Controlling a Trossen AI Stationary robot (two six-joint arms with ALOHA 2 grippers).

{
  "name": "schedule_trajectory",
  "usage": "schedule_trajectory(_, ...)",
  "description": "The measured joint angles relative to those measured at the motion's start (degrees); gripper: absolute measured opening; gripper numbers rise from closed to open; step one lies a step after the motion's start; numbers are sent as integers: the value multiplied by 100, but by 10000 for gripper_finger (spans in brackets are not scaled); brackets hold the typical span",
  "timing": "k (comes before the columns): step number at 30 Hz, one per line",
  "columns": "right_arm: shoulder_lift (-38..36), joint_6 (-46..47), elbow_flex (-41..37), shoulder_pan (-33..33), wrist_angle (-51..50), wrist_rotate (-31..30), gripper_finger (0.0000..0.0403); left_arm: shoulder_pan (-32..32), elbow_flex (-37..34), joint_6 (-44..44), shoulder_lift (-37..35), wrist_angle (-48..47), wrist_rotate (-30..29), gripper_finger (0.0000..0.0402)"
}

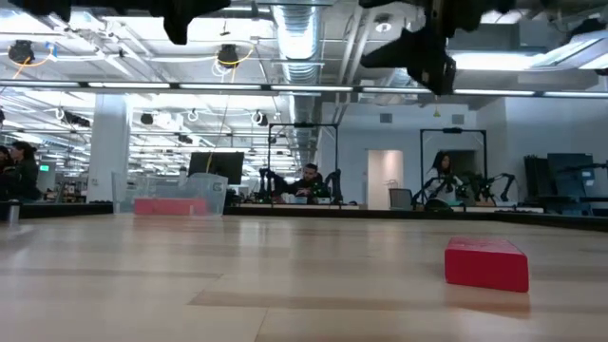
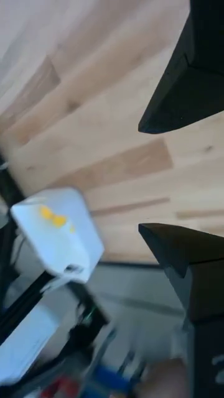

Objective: Sort & place blocks by color
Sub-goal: Put the red block into the gray bin

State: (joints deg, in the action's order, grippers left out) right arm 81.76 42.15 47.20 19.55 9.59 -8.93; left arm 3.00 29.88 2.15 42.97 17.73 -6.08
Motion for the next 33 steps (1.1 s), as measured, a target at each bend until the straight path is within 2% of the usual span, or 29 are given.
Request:
schedule_trajectory(5,85,-587,867,-7,-1756,-70,272,-470,-861,-142,467,2127,-200,185)
schedule_trajectory(10,85,-667,1069,-149,-2800,15,272,-485,-1234,6,808,2915,-334,184)
schedule_trajectory(19,403,-1054,1056,-304,-3048,476,272,-472,-1238,127,879,2978,-336,184)
schedule_trajectory(26,1213,-1398,1069,-251,-2954,679,272,-472,-1238,149,879,2930,-321,184)
schedule_trajectory(33,1921,-1414,1178,-190,-3054,1349,272,-472,-1238,151,879,2919,-296,184)
